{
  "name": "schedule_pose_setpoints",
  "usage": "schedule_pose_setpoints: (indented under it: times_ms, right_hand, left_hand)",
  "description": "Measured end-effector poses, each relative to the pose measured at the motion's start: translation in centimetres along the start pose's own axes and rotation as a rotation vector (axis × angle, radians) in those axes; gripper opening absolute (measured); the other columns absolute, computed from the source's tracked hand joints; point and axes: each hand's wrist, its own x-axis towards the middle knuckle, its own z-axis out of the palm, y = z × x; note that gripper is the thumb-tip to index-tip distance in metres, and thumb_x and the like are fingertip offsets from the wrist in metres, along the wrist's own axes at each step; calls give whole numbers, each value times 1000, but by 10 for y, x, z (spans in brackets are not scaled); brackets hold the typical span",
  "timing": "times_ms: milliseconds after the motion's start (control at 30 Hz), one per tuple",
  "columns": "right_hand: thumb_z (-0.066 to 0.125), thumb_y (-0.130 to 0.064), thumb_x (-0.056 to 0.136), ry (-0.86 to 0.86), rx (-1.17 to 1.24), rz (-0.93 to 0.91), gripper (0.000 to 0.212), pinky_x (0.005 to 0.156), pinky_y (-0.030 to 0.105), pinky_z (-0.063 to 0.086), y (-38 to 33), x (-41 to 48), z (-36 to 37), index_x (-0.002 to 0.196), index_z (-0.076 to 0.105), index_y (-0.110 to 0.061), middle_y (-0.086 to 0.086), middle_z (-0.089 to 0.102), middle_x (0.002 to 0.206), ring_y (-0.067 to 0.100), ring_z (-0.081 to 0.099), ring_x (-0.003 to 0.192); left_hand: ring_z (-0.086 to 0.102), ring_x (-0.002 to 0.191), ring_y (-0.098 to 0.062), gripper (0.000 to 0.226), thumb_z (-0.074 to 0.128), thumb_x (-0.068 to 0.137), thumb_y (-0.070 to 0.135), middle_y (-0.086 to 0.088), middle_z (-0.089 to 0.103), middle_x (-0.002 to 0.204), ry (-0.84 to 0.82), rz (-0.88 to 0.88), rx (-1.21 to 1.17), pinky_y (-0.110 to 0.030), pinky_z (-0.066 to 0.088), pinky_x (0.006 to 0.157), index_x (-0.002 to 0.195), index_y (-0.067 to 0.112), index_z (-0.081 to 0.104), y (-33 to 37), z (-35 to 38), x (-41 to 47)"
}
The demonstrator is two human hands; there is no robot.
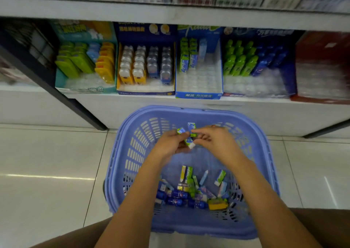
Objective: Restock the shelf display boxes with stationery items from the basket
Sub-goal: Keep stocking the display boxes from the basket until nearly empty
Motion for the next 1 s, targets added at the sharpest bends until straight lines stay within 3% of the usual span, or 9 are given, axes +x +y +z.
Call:
schedule_pose_setpoints:
  times_ms: [100,233,300,467,600,700,800,900,1000]
  right_hand:
    - [78,-13,74,35,30,-32,33,71,19,49,-7,2,-5,105,70,-11,0,65,77,7,57,64]
    - [79,-22,73,216,279,-9,17,69,19,51,-10,-1,-4,85,67,-27,-9,56,85,7,61,75]
    - [76,-18,77,308,420,58,20,72,24,55,-12,-3,-3,80,62,-31,-3,63,89,10,65,80]
    - [75,2,73,347,701,98,38,71,20,55,-25,0,-21,94,62,-28,2,70,93,12,67,83]
    - [71,-6,79,372,767,30,23,76,21,54,-42,11,-54,94,67,-23,-3,73,91,12,68,85]
    - [66,-6,85,464,580,-32,18,70,15,53,-52,39,-89,97,62,-19,1,66,88,7,68,75]
    - [68,-5,82,517,172,-48,20,67,11,46,-62,82,-120,102,65,-9,7,66,93,10,60,72]
    - [67,-10,85,399,-92,-76,24,79,11,42,-70,114,-132,108,67,-10,8,69,107,12,60,91]
    - [65,-12,86,280,-215,-127,24,87,19,44,-74,129,-129,111,67,-12,8,68,109,17,62,99]
  left_hand:
    - [63,64,-15,14,55,94,10,-1,68,65,-5,57,11,-28,56,70,82,11,62,8,2,-8]
    - [61,67,-14,19,57,93,10,-3,66,72,-5,125,-27,-28,53,70,77,14,65,11,11,-16]
    - [65,76,-14,13,57,93,10,-5,70,84,-4,157,-13,-26,54,72,88,12,69,12,16,-18]
    - [65,90,-13,14,57,93,11,-3,70,96,-35,297,49,-30,53,84,95,17,69,28,26,-28]
    - [66,98,-12,19,54,95,12,3,71,96,-109,422,52,-32,55,88,104,20,68,54,28,-41]
    - [67,92,-14,21,49,98,16,-1,69,98,-75,440,41,-29,58,82,114,16,62,65,22,-47]
    - [66,91,-19,23,48,98,13,-7,63,106,-42,433,51,-28,59,80,118,14,58,68,18,-48]
    - [60,96,-21,16,52,95,4,-6,55,130,-16,431,141,-28,58,80,110,7,57,68,13,-46]
    - [60,96,-20,21,56,93,3,3,58,120,-1,442,224,-30,57,82,113,8,60,69,10,-44]
